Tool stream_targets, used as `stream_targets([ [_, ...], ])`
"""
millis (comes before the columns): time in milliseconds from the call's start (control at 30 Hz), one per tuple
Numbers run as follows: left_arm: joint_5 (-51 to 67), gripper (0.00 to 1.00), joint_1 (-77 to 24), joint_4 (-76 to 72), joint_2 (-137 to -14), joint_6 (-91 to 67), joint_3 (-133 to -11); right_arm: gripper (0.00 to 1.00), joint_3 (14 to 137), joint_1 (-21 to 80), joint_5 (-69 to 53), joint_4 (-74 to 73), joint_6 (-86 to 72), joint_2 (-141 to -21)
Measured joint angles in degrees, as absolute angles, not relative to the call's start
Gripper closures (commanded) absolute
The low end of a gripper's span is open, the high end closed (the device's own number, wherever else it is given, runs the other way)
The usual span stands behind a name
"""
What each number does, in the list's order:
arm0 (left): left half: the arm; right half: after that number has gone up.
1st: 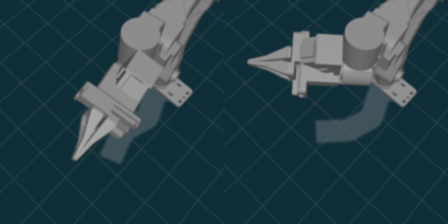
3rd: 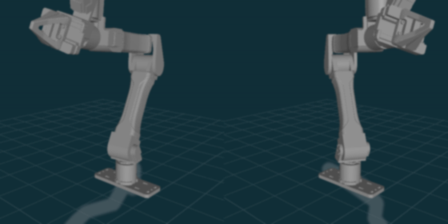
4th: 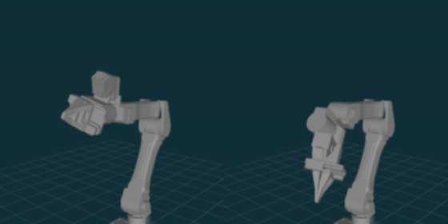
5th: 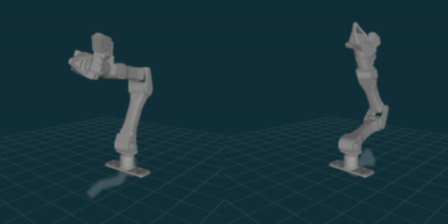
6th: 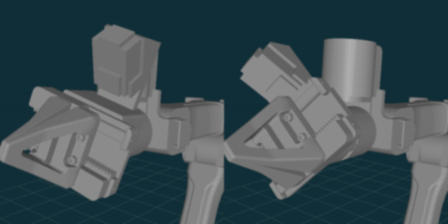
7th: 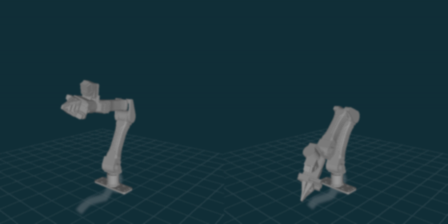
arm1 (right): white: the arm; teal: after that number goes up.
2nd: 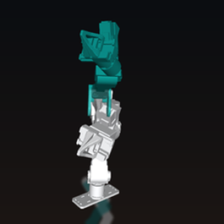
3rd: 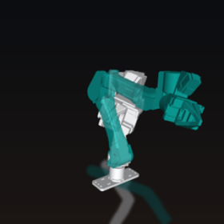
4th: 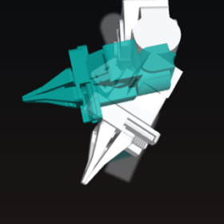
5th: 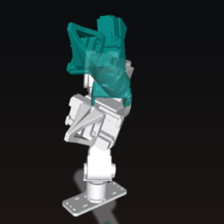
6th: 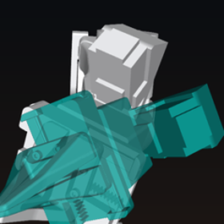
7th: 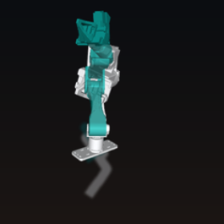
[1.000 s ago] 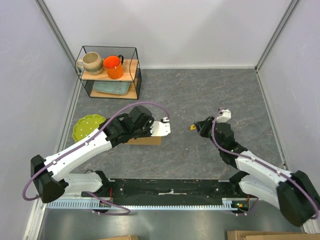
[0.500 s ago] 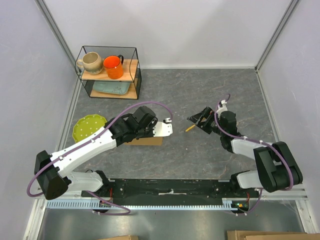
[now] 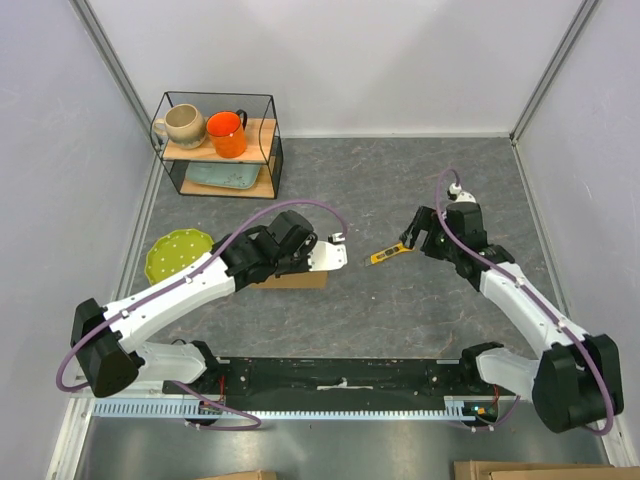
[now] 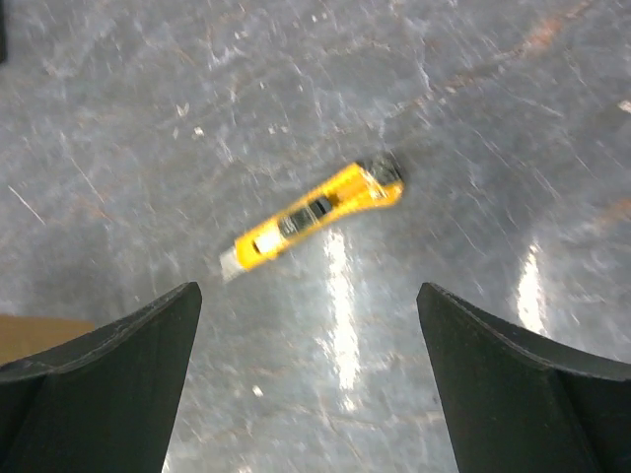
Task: Unpack the express box
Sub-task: Place the knife at the center of the board, then open the express box.
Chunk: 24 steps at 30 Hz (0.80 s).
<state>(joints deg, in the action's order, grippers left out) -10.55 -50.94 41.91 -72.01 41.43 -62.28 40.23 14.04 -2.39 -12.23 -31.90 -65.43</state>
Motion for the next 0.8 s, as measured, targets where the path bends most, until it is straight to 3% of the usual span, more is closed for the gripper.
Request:
stream_targets([
  [133, -10.5, 0.98, -50.9, 41.8, -72.0, 41.2, -62.8, 0.02, 37.8, 16.1, -3.6, -15.1, -28.3, -57.6],
  [333, -9.9, 0.98, -50.9, 42.5, -73.2, 40.4, -64.3, 0.02, 27.2, 29.3, -15.2, -1.1, -26.2, -41.6],
  [533, -3.8, 0.98, -50.9, 48.0, -73.6, 38.9, -73.6, 0.02, 19.4, 35.4, -23.4, 16.5, -27.7, -40.0],
  [800, 7.8, 0.98, -50.9, 54.3, -72.9, 37.4, -86.3, 0.02, 16.3, 38.2, -24.6, 33.3, -28.3, -39.8],
])
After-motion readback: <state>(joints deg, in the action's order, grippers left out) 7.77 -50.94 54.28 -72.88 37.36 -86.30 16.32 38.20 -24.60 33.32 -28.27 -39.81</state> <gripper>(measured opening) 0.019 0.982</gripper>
